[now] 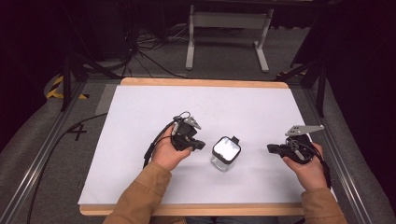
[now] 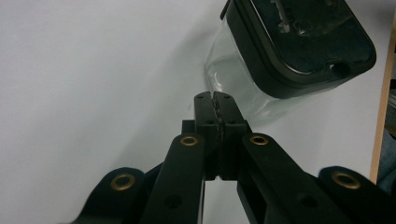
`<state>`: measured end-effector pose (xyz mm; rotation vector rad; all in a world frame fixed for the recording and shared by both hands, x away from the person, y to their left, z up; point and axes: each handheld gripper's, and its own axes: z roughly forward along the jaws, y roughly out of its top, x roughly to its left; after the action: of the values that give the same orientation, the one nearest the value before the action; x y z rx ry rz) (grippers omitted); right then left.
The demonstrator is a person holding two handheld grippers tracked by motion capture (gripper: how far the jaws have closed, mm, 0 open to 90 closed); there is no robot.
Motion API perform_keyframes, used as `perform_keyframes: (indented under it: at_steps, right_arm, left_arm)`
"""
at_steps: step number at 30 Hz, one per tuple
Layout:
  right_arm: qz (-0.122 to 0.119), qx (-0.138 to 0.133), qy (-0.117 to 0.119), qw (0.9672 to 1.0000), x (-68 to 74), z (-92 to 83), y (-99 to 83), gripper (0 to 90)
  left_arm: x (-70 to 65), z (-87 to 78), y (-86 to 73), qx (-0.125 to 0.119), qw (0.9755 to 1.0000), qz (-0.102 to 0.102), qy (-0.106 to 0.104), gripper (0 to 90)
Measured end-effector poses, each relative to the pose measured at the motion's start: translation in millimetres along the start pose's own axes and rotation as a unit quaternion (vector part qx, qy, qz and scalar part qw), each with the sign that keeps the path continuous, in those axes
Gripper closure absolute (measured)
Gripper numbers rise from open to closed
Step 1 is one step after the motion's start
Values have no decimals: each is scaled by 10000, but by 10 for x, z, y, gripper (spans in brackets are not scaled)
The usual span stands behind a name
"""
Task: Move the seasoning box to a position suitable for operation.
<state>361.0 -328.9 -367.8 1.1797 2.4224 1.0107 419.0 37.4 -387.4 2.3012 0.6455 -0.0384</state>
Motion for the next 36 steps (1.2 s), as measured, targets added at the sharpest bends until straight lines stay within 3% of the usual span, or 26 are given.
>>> perform_keyframes:
  at_steps: [11,24,36]
  right_arm:
    - [6,-7,-16,10000,21,-43,-71,900]
    - [-65,-19,42,10000,42,-23,-47,900]
    - [-95,-40,74,9999,44,-15,-26,900]
  left_arm:
    - [-32,211,68,104,9997,106,-174,898]
    - [-82,220,61,180,9994,206,-220,899]
    - [-229,233,68,504,9972,398,-395,899]
